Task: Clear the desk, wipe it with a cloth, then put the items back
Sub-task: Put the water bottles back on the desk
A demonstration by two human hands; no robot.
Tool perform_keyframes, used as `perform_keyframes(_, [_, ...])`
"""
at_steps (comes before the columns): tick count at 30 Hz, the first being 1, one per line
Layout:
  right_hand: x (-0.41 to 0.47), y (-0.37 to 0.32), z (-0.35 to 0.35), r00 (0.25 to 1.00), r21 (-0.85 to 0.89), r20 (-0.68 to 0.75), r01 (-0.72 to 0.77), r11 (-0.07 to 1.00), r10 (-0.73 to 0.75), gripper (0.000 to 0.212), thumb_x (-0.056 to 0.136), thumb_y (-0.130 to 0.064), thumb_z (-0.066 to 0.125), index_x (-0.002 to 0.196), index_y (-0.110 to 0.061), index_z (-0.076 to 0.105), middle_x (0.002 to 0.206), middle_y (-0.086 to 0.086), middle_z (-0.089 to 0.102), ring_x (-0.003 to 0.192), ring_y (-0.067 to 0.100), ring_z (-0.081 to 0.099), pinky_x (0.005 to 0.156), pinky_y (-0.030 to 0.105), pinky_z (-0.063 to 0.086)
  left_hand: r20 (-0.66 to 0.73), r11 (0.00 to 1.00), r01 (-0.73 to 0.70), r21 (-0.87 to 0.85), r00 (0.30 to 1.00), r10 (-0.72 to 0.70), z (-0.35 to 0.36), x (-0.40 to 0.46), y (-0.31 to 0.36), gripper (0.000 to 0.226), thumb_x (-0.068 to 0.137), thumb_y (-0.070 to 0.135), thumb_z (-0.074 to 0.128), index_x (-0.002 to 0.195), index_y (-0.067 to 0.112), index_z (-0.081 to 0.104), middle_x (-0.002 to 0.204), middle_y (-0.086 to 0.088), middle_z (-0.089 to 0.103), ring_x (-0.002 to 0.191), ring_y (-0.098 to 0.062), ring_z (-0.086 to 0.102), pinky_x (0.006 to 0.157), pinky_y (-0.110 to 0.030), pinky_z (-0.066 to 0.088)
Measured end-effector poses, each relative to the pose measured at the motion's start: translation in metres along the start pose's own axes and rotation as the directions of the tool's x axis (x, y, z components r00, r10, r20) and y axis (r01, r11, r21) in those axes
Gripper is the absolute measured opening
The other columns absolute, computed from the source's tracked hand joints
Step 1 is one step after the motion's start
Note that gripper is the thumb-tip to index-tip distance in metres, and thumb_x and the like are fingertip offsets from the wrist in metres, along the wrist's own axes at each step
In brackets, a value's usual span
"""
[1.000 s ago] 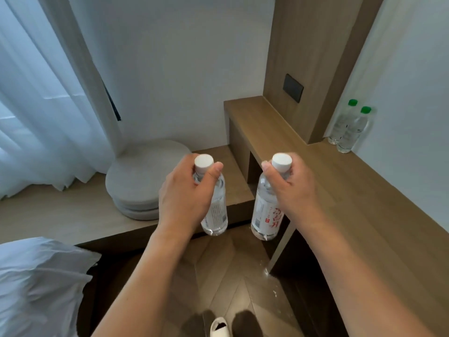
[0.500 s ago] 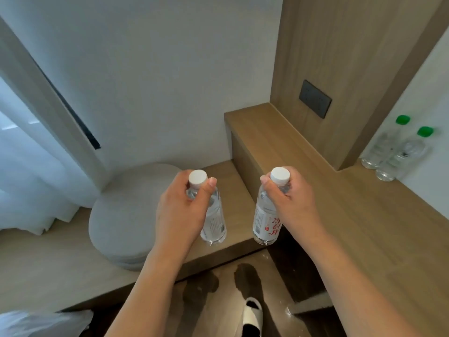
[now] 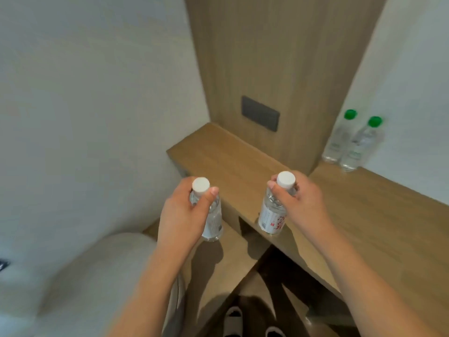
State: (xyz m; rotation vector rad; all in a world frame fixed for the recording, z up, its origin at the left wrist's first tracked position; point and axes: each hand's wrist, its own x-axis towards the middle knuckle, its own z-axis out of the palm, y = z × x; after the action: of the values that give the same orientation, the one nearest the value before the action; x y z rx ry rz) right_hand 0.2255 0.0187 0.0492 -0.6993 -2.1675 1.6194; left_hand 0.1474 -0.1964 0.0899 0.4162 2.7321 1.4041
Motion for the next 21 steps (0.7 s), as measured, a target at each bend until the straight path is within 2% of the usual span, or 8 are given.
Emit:
perform_keyframes(4, [0.015, 0.010, -0.026, 0.966, 0.001, -0.255, -0.041, 0.999, 0.040, 0.021, 0.088, -0.037, 0.071, 0.101, -0.022, 0.065, 0.094, -0.011, 0.066, 0.091, 0.006, 0.064, 0.077, 0.030, 0.053, 0.240, 0.986, -0.165, -0.034, 0.956, 0.168, 0.028, 0.051, 0.021, 0.022, 0.092, 0.048, 0.064, 0.108, 0.033, 0.060, 0.097, 0.016, 0.066, 0.091, -0.007, 0.064, 0.068, -0.022, 0.046])
perform_keyframes(7, [0.017, 0.026, -0.054, 0.920, -0.017, -0.380, -0.110, 0.994, 0.095, 0.022, 0.087, -0.037, 0.072, 0.103, -0.023, 0.066, 0.096, -0.013, 0.066, 0.093, 0.009, 0.063, 0.081, 0.036, 0.053, 0.433, 0.952, -0.294, -0.087, 0.849, 0.302, 0.060, 0.078, 0.045, 0.017, 0.091, 0.045, 0.067, 0.104, 0.037, 0.061, 0.094, 0.019, 0.067, 0.088, -0.003, 0.065, 0.070, -0.023, 0.050])
perform_keyframes(9, [0.017, 0.040, -0.077, 0.878, -0.038, -0.466, -0.144, 0.989, 0.110, 0.017, 0.087, -0.038, 0.072, 0.093, -0.024, 0.064, 0.092, -0.011, 0.064, 0.091, 0.012, 0.061, 0.079, 0.037, 0.051, 0.517, 0.934, -0.340, -0.110, 0.783, 0.346, 0.087, 0.088, 0.060, 0.015, 0.091, 0.045, 0.068, 0.101, 0.036, 0.061, 0.094, 0.021, 0.067, 0.087, -0.001, 0.064, 0.073, -0.030, 0.055])
perform_keyframes(11, [0.022, 0.054, -0.102, 0.838, -0.117, -0.539, -0.178, 0.977, 0.088, 0.019, 0.087, -0.039, 0.071, 0.082, -0.026, 0.059, 0.089, -0.010, 0.057, 0.093, 0.016, 0.053, 0.074, 0.034, 0.041, 0.557, 0.905, -0.390, -0.169, 0.720, 0.414, 0.117, 0.096, 0.075, 0.017, 0.090, 0.046, 0.070, 0.099, 0.034, 0.063, 0.097, 0.021, 0.066, 0.093, -0.002, 0.063, 0.083, -0.036, 0.055])
perform_keyframes(13, [0.030, 0.070, -0.126, 0.820, -0.196, -0.564, -0.245, 0.950, 0.096, 0.022, 0.087, -0.040, 0.071, 0.084, -0.022, 0.058, 0.092, -0.009, 0.052, 0.101, 0.013, 0.043, 0.078, 0.031, 0.034, 0.566, 0.832, -0.522, -0.189, 0.634, 0.526, 0.149, 0.103, 0.088, 0.021, 0.087, 0.052, 0.068, 0.100, 0.036, 0.063, 0.105, 0.025, 0.056, 0.106, 0.002, 0.052, 0.091, -0.028, 0.048])
perform_keyframes(15, [0.035, 0.090, -0.150, 0.795, -0.272, -0.601, -0.295, 0.916, 0.077, 0.031, 0.085, -0.041, 0.072, 0.090, -0.013, 0.060, 0.097, -0.002, 0.053, 0.103, 0.015, 0.038, 0.081, 0.033, 0.034, 0.615, 0.765, -0.623, -0.162, 0.543, 0.572, 0.179, 0.107, 0.103, 0.030, 0.085, 0.058, 0.065, 0.103, 0.034, 0.064, 0.101, 0.023, 0.045, 0.106, 0.003, 0.041, 0.086, -0.020, 0.041])
perform_keyframes(18, [0.041, 0.114, -0.179, 0.735, -0.311, -0.678, -0.323, 0.894, 0.030, 0.033, 0.086, -0.042, 0.072, 0.095, -0.012, 0.062, 0.105, -0.002, 0.049, 0.105, 0.014, 0.032, 0.089, 0.033, 0.034, 0.719, 0.785, -0.598, -0.164, 0.472, 0.510, 0.223, 0.110, 0.129, 0.030, 0.087, 0.055, 0.066, 0.096, 0.027, 0.060, 0.076, 0.012, 0.052, 0.076, -0.004, 0.049, 0.068, -0.033, 0.042])
perform_keyframes(21, [0.051, 0.131, -0.206, 0.727, -0.273, -0.683, -0.351, 0.896, 0.077, 0.030, 0.087, -0.044, 0.070, 0.094, -0.016, 0.062, 0.104, -0.005, 0.046, 0.106, 0.013, 0.031, 0.089, 0.030, 0.032, 0.771, 0.751, -0.651, -0.107, 0.422, 0.476, 0.267, 0.114, 0.151, 0.026, 0.092, 0.051, 0.064, 0.096, 0.026, 0.055, 0.071, 0.007, 0.055, 0.069, -0.012, 0.053, 0.062, -0.035, 0.042])
